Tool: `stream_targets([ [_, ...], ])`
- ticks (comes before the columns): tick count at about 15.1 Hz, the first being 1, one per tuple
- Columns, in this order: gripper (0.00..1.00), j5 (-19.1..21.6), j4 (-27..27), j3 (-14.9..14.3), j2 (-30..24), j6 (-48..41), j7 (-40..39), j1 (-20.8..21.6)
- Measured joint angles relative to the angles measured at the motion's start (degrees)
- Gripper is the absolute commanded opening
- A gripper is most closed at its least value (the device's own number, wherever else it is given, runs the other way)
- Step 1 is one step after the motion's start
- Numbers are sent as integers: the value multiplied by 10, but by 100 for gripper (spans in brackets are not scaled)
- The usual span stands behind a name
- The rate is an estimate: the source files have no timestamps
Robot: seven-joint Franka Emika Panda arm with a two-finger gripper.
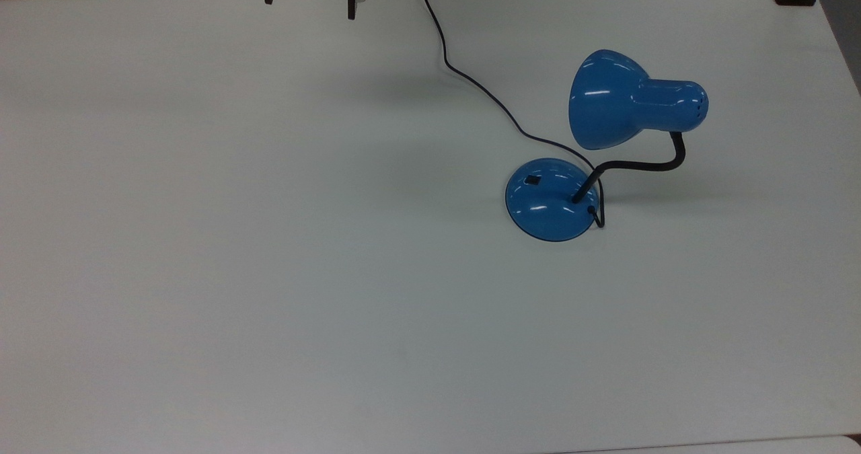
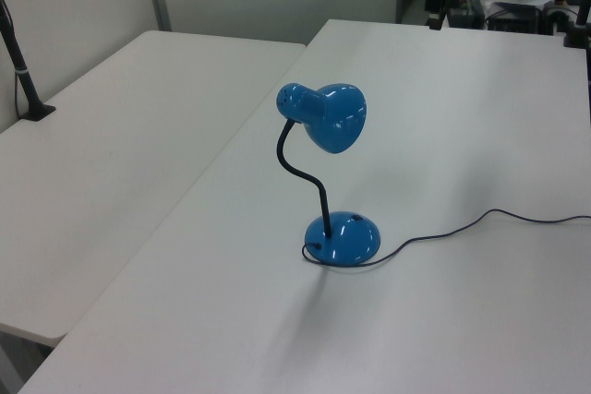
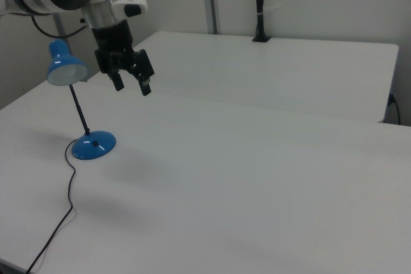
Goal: Turn on the lamp
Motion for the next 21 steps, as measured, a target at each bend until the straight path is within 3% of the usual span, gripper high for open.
stream_targets([
  [4, 100, 0, 0, -1, 0, 0, 0, 0],
  [6, 91, 0, 0, -1, 1, 0, 0, 0],
  [7, 80, 0, 0, -1, 2, 0, 0, 0],
  [11, 7, 0, 0, -1, 6, 0, -4, 0],
  [12, 0, 0, 0, -1, 6, 0, -9, 1],
  [21, 0, 9, -3, -1, 10, 0, -65, 5],
])
